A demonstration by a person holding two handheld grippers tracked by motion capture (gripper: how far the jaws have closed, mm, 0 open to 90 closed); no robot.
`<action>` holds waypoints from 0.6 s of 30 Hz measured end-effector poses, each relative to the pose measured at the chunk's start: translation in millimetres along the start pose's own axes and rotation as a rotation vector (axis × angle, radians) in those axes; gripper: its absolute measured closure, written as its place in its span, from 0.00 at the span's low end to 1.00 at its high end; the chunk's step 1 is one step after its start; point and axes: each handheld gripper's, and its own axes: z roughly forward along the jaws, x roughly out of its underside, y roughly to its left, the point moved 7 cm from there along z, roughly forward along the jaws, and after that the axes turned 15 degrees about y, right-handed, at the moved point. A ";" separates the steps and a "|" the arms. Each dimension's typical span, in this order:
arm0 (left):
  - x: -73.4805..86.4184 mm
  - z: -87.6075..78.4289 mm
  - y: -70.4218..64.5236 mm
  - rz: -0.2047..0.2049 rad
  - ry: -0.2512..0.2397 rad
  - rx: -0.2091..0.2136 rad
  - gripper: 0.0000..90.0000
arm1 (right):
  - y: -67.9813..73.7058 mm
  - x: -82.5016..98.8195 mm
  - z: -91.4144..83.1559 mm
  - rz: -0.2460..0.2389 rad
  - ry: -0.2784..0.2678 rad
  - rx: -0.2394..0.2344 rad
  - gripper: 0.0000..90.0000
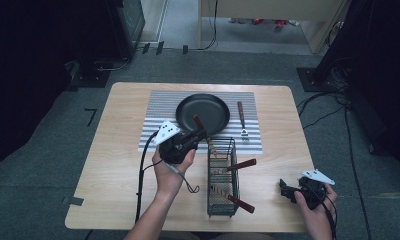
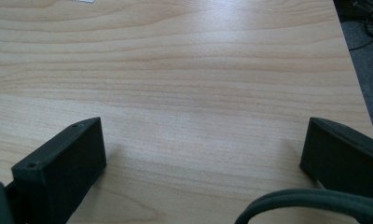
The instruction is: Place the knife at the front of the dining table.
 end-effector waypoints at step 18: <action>-12.0 -59.3 50.9 -0.055 -0.159 -0.224 0.91 | 0.1 -0.1 0.1 0.002 -0.001 0.000 0.00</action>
